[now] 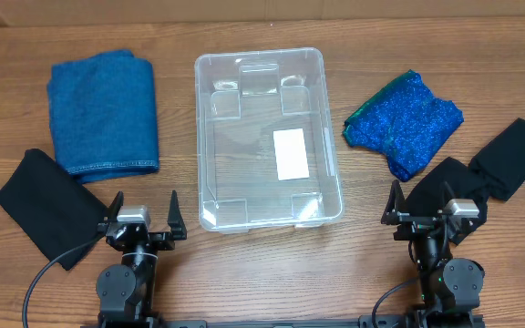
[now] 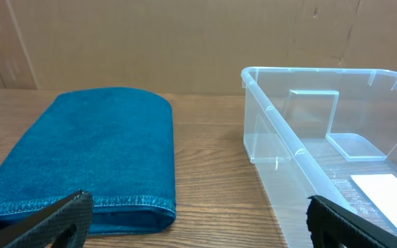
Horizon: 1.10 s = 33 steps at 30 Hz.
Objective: Pack container
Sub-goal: 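Move the right gripper to the blue-green sparkly cloth and grasp it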
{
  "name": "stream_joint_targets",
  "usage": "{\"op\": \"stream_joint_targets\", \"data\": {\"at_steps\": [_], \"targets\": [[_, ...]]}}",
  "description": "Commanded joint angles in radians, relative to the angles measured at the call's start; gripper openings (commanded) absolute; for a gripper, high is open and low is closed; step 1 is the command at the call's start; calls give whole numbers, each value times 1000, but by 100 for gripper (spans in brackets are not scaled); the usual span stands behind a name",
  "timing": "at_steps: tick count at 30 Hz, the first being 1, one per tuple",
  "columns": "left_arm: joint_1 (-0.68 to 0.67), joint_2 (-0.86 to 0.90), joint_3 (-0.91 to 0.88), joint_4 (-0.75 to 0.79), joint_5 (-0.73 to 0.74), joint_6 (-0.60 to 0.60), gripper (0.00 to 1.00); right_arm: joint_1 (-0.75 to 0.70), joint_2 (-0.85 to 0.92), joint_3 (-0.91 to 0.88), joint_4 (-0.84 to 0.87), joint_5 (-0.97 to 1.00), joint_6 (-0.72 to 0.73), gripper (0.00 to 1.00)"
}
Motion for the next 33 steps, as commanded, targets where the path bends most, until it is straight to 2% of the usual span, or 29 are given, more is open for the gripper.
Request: {"op": "stream_joint_targets", "data": {"at_steps": [1,27,30,33], "targets": [[-6,-11,-3,2,12,14,100,-3,7,-10,8,3,-2,100],[-6,-11,-3,2,12,14,100,-3,7,-10,6,-35,5,100],[-6,-11,-3,2,12,10,100,-3,7,-10,5,-35,108,100],[-6,-11,-3,2,12,-47,100,-3,7,-10,5,-34,160,100]]}}
